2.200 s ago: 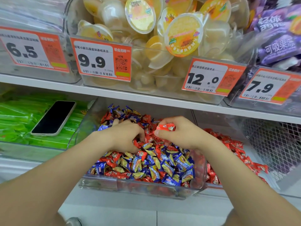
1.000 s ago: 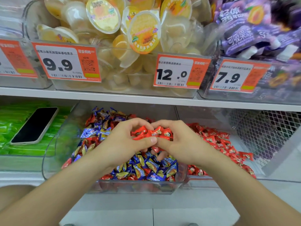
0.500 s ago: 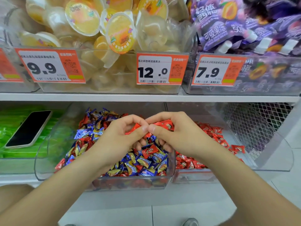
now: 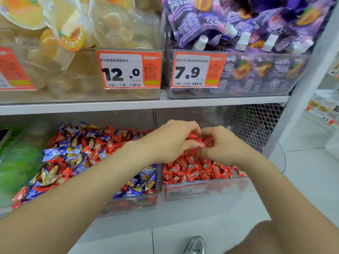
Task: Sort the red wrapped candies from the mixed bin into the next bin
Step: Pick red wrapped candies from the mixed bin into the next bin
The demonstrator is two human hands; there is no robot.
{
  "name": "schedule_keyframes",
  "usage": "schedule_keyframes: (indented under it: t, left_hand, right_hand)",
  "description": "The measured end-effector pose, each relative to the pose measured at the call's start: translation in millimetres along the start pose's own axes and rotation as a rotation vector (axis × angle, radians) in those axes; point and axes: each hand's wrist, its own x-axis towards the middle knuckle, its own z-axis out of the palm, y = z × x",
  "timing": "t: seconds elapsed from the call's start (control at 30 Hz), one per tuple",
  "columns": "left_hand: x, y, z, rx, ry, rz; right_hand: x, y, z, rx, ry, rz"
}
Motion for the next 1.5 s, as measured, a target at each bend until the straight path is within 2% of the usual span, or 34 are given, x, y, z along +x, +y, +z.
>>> schedule_keyframes:
  t: [0.07,0.1,0.13,0.23,0.3,0.33,0.37,0.43,0.5,0.53,0.67,0.77,0.93,1.07,1.23,1.4,1.5]
  left_hand:
    - [5.9,0.8,1.9,0.134,-0.163,-0.026]
    - [4.2,0.0,2.3,0.177,-0.166,-0.021]
    - [-0.4,-2.3,2.4,0.184,-0.108,0.004]
    - [-29.8,-13.7,1.2,0.108,0.241,0.063]
    - [-52.3,-26.3,-2.6,0.053,0.41,0.017]
    - [-62.9,-32.6,-7.1,0.019,0.442,-0.025]
    - [-72.6,-39.1,-13.4,-0.021,0.425,-0.073]
    - [-90.6,-53.0,-26.8,-0.09,0.254,-0.172]
    - [-108.1,-69.1,-34.1,-0.098,0.084,-0.221]
    - [-116.3,-77.9,-34.2,-0.075,0.054,-0.237]
    - [-131.4,-108.9,-29.4,0.242,-0.028,-0.306]
    - [-134.3,-116.5,-34.8,0.148,-0.066,-0.285]
    - [-142.0,-125.0,-35.6,0.123,-0.124,-0.265]
    - [-131.1,-133.8,-23.5,0.224,-0.048,-0.214]
    - [-111.2,-140.0,-10.3,0.236,-0.11,-0.314]
    - [-99.3,-146.9,-17.7,0.102,-0.085,-0.355]
    - [-99.1,-149.2,-23.0,0.045,-0.154,-0.359]
  right_hand:
    - [0.3,7.4,-3.0,-0.034,0.093,-0.018]
    - [-1.1,7.6,-3.9,-0.021,0.136,-0.019]
    - [-1.7,6.3,-3.3,0.01,0.177,-0.019]
    - [-7.3,-19.0,5.8,0.098,0.242,-0.082]
    - [-13.9,-46.8,17.5,0.132,0.249,-0.165]
    - [-17.7,-61.9,23.3,0.142,0.237,-0.209]
    - [-21.2,-76.7,28.9,0.139,0.206,-0.264]
    - [-24.5,-100.5,41.4,0.069,0.079,-0.408]
    - [-18.9,-112.4,57.1,-0.143,-0.082,-0.543]
    - [-12.7,-114.5,65.9,-0.274,-0.128,-0.582]
    - [11.1,-122.6,89.9,-0.584,-0.072,-0.603]
    - [23.2,-132.9,100.4,-0.687,-0.118,-0.563]
    - [35.4,-140.5,108.8,-0.668,-0.152,-0.512]
    - [36.2,-142.2,102.3,-0.631,-0.056,-0.423]
    - [31.5,-147.9,98.3,-0.592,0.097,-0.332]
    - [28.4,-148.2,96.7,-0.483,0.105,-0.385]
    - [32.2,-152.6,94.5,-0.408,0.123,-0.428]
